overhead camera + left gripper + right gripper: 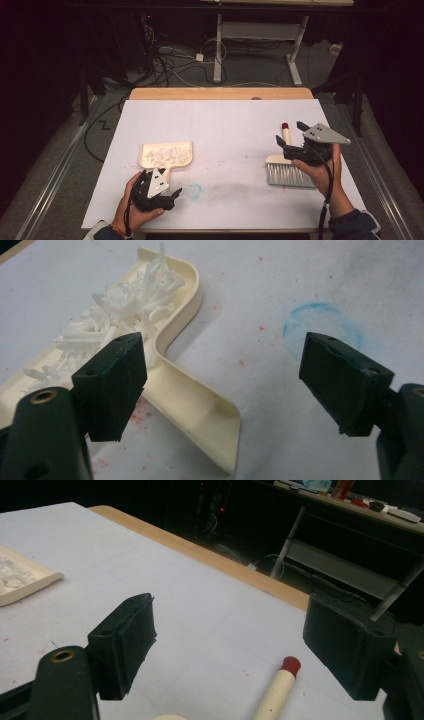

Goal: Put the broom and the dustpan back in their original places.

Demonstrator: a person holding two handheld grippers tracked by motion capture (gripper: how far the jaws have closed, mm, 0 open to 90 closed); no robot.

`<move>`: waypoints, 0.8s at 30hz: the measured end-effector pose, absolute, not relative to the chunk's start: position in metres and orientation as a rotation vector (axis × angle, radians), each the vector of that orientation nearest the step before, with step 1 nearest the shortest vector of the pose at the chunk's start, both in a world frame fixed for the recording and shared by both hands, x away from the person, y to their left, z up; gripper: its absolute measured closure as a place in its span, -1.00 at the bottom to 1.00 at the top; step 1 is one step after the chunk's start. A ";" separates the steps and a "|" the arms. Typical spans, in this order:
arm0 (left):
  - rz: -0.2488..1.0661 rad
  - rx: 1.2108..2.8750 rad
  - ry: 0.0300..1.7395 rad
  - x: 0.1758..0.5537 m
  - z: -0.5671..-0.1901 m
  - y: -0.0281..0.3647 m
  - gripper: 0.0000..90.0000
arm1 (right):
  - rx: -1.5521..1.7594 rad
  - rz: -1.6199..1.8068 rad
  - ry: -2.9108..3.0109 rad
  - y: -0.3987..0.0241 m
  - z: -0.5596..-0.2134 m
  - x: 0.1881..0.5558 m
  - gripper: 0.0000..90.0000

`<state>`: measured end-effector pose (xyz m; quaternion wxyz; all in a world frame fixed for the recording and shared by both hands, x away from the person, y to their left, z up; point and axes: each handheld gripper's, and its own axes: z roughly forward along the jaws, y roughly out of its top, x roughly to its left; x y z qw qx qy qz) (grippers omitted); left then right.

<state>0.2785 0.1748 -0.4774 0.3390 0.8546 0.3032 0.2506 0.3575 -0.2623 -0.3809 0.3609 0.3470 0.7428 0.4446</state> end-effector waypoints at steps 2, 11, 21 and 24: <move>0.650 2.230 0.788 0.279 -0.478 0.175 -0.58 | 0.882 1.138 1.917 -0.262 -0.380 0.355 -0.53; 0.648 2.229 0.782 0.278 -0.478 0.174 -0.58 | 0.852 1.128 1.928 -0.262 -0.378 0.344 -0.53; 0.649 2.239 0.768 0.278 -0.478 0.174 -0.58 | 0.819 1.111 1.933 -0.263 -0.376 0.334 -0.53; 0.649 2.238 0.768 0.278 -0.478 0.174 -0.58 | 0.812 1.106 1.940 -0.264 -0.376 0.330 -0.52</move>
